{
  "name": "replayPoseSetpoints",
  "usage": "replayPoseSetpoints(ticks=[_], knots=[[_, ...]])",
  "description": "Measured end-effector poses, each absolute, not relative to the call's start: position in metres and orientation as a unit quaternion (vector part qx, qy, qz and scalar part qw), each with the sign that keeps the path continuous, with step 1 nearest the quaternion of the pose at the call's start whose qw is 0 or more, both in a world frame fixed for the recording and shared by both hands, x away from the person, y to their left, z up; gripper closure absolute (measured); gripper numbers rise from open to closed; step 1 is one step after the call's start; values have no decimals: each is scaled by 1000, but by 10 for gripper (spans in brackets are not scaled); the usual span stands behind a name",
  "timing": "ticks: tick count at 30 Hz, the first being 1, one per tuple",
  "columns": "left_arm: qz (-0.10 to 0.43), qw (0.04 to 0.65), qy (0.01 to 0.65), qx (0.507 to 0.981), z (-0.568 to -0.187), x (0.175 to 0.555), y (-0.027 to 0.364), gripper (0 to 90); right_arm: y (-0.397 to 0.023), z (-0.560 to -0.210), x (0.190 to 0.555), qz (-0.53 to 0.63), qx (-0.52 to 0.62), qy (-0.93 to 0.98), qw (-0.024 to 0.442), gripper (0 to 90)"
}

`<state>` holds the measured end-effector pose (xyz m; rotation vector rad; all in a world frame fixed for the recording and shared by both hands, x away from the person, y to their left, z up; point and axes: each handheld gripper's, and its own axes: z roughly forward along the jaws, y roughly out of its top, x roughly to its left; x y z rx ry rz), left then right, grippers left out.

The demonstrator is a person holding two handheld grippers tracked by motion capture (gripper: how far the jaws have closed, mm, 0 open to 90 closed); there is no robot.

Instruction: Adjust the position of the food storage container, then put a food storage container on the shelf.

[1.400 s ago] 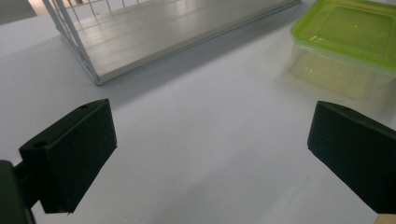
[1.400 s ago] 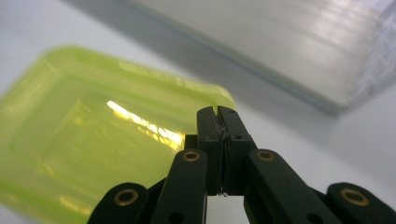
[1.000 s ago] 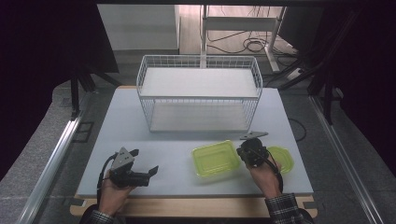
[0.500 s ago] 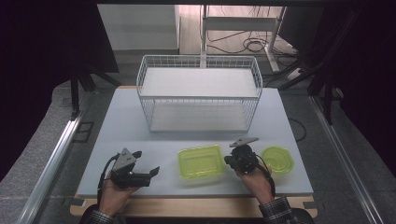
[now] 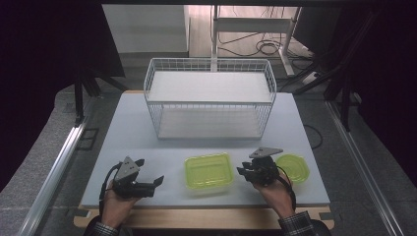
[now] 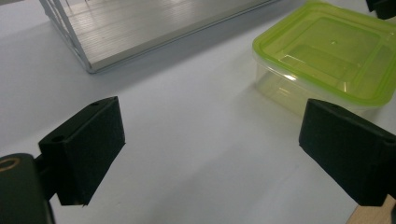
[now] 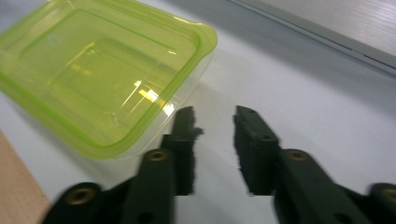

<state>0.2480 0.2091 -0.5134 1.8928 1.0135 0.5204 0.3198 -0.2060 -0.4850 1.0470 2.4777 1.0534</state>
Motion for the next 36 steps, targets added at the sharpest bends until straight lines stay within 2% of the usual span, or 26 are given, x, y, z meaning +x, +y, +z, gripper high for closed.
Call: replayPoseSetpoints(ticks=[1,2,3,5,14,22,26,29,32,33,34,35,36], knots=[[211,449,410,765,-513,248,210,63,-208,-484,319,368,359,849,123,560],[212,449,411,765,-514,248,210,56,-211,-483,317,381,357,845,118,448],[213,448,411,765,-514,248,210,56,-211,-483,317,381,357,845,118,448],[217,445,411,765,-514,248,210,50,-214,-485,315,393,351,843,114,330],[221,439,410,769,-515,248,210,49,-216,-489,315,406,350,838,100,183],[221,436,410,770,-515,248,210,49,-212,-493,318,398,350,844,85,121],[221,432,408,773,-516,249,209,49,-208,-495,319,385,352,850,67,50],[221,431,407,774,-516,249,209,49,-207,-494,321,382,364,848,57,42],[221,430,406,776,-516,249,208,50,-205,-493,322,376,369,848,56,69],[222,428,405,777,-516,249,207,50,-204,-492,323,374,372,847,56,114],[222,428,405,777,-516,249,207,50,-204,-492,323,374,372,847,56,114],[222,426,403,779,-516,249,207,51,-203,-490,324,377,377,844,55,180],[222,426,403,779,-516,249,207,51,-203,-490,324,377,377,844,55,180]])
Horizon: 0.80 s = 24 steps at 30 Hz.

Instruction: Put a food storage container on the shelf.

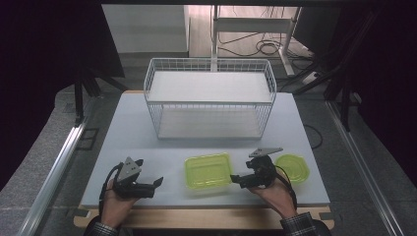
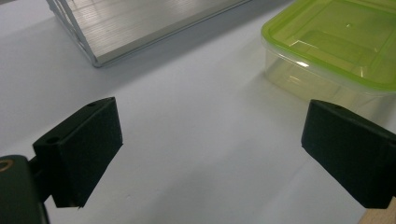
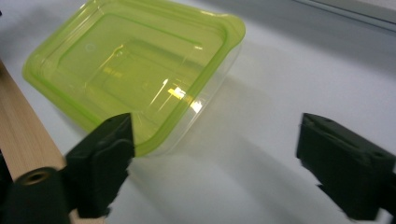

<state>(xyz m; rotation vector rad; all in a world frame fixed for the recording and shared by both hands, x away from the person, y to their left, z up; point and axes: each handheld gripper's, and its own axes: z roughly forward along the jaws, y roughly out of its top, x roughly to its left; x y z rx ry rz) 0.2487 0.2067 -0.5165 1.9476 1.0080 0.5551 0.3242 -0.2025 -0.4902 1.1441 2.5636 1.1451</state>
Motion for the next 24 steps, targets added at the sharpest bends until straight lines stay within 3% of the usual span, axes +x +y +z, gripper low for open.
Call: replayPoseSetpoints(ticks=[7,15,24], knots=[[225,428,404,777,-516,248,208,50,-195,-490,335,402,390,828,20,384],[226,427,402,778,-516,248,208,51,-192,-499,349,403,424,811,-24,513],[226,428,401,778,-515,248,208,51,-193,-507,362,413,464,776,-106,678]])
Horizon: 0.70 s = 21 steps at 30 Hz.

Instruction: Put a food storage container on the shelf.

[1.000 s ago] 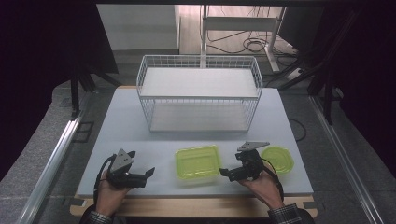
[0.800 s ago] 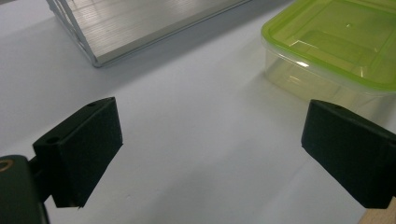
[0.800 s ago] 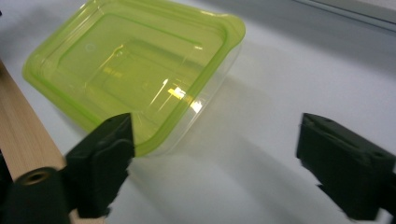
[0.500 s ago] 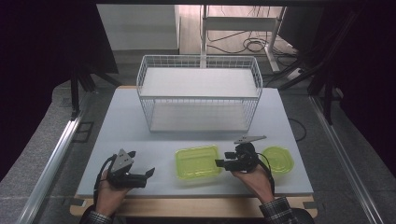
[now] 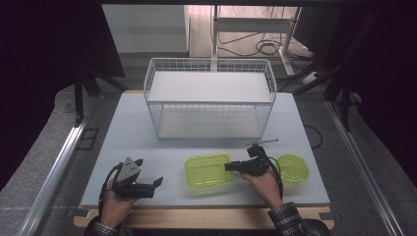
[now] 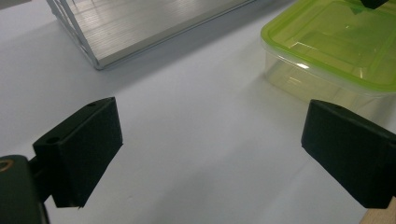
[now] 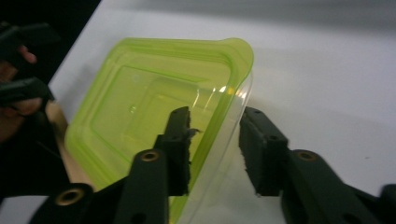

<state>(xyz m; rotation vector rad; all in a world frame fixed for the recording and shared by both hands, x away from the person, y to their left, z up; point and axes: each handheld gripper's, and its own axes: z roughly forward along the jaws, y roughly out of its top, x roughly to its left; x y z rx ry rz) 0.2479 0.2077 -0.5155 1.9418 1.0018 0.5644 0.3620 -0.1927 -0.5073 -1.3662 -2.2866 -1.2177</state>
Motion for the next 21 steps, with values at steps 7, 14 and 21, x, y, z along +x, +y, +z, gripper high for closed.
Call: replayPoseSetpoints(ticks=[7,14,21], knots=[[227,430,401,776,-515,248,208,51,-193,-509,367,-421,-483,-746,180,795],[229,431,402,775,-515,247,209,51,-190,-507,366,-419,-481,-749,178,802],[230,432,406,772,-515,248,211,50,-198,-497,367,-447,-484,-729,184,803]])
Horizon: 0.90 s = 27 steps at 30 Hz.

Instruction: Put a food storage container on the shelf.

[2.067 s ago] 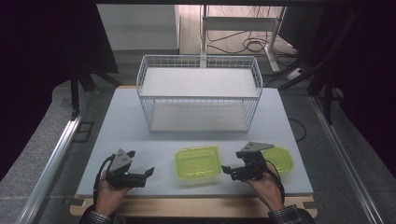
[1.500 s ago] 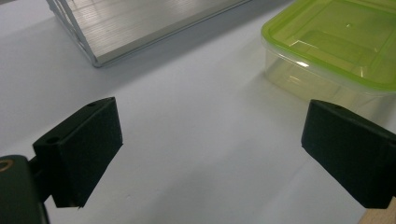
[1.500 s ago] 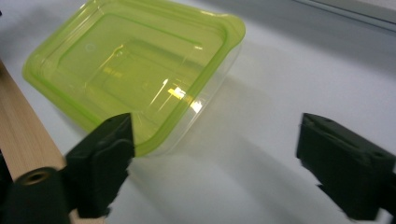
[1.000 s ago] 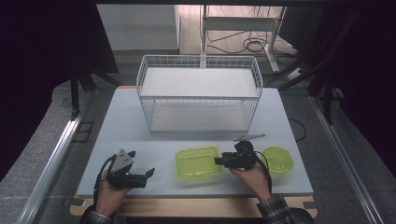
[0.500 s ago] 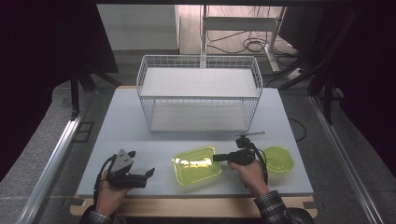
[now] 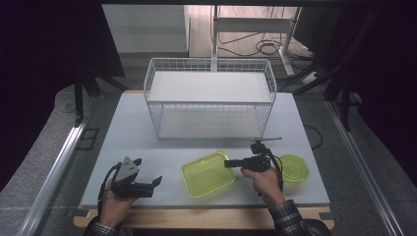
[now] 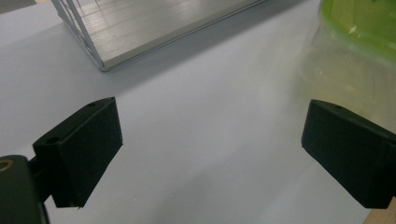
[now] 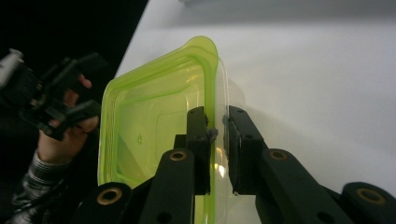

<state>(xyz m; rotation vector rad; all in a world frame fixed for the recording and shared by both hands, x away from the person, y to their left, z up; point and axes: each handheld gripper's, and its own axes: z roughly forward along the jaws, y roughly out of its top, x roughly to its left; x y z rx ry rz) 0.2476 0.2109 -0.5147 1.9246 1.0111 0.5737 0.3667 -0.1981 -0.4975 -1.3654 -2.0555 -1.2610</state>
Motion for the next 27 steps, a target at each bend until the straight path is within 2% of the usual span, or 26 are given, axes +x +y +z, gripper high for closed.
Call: replayPoseSetpoints(ticks=[14,27], knots=[[232,426,416,769,-516,249,213,27,-212,-456,376,-490,-479,-712,152,802],[246,409,418,773,-519,250,211,12,-215,-426,388,-514,-473,-701,141,802]])
